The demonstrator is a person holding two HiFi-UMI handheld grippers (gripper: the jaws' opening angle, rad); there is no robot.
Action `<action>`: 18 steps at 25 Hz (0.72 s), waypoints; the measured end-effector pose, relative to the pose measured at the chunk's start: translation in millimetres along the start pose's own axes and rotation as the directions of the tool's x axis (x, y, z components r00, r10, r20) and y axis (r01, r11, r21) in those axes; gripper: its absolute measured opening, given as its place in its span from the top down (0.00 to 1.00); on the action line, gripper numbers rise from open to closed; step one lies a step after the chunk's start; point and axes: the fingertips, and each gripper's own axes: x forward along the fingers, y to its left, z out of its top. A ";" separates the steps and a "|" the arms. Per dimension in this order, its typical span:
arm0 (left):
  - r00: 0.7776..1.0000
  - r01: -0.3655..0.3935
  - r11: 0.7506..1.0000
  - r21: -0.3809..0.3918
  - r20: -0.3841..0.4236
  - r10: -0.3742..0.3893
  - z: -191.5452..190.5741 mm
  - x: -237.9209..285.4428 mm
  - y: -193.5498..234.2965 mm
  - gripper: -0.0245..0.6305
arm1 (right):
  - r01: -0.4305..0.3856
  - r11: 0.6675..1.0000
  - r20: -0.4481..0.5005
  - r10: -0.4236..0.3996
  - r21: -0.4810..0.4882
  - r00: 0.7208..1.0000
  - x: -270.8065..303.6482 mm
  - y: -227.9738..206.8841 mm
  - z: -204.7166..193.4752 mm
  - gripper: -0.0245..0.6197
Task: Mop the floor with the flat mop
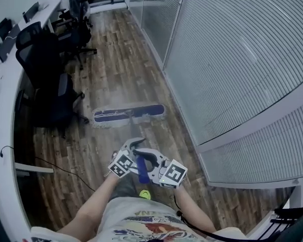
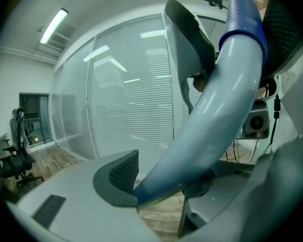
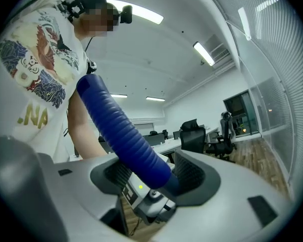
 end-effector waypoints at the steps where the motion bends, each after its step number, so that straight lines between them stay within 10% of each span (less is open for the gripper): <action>1: 1.000 -0.001 1.000 -0.003 0.004 0.001 3.3 -4.4 -20.7 0.70 | 0.005 1.000 0.001 -0.005 0.007 1.000 -11.2 18.1 0.4 0.58; 11: 0.999 0.022 1.000 -0.022 0.034 -0.022 28.7 -38.2 -163.5 0.70 | -0.035 0.999 -0.031 0.035 -0.004 0.999 -80.4 144.5 7.3 0.58; 18: 0.998 0.056 0.998 0.035 -0.012 -0.055 -2.3 -33.2 -178.2 0.70 | -0.080 0.993 -0.027 0.078 -0.082 0.997 -82.9 154.4 -16.0 0.58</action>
